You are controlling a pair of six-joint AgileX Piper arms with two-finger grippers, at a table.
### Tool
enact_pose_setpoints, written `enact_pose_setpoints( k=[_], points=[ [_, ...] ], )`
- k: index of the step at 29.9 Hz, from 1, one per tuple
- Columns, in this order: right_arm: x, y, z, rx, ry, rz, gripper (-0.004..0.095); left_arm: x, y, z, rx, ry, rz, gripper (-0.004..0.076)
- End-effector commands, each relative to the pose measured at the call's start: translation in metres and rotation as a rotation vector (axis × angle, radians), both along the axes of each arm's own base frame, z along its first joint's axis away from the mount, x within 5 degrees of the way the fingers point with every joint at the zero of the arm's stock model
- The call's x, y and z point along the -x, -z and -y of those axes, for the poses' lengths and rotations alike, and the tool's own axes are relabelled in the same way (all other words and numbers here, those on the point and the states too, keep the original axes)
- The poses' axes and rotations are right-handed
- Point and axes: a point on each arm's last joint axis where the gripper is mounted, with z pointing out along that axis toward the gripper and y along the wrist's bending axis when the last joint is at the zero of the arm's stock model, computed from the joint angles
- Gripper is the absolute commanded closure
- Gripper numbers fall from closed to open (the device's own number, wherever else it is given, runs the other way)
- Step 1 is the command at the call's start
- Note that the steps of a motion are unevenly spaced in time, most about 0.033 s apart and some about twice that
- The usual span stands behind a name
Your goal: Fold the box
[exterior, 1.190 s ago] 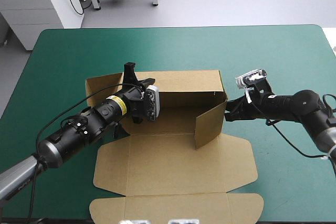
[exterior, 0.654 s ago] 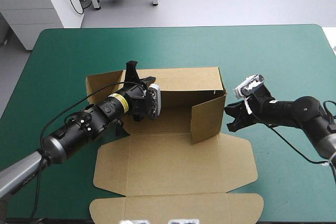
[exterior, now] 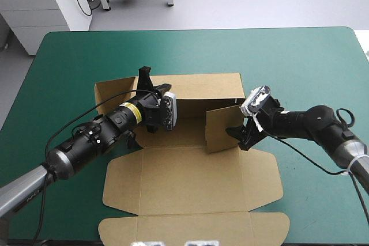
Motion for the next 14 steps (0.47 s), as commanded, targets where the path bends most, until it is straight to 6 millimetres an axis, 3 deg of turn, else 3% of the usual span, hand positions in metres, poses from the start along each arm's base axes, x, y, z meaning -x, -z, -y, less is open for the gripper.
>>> enact_pose_setpoints(
  k=[1, 10, 14],
  points=[
    [-0.0072, -0.013, -0.0078, -0.017, 0.055, 0.094, 0.0218, 0.0013, 0.0061, -0.0026, -0.011, -0.04, -0.074, 0.0731],
    [-0.0112, -0.0114, -0.0051, 0.007, 0.14, 0.093, 0.0222, 0.0037, 0.0062, 0.0006, 0.038, -0.052, -0.11, 0.0731],
    [-0.0089, -0.0093, -0.0055, 0.019, 0.122, 0.065, 0.0294, 0.0071, 0.0055, 0.0059, 0.042, -0.029, -0.104, 0.0731]
  ],
)
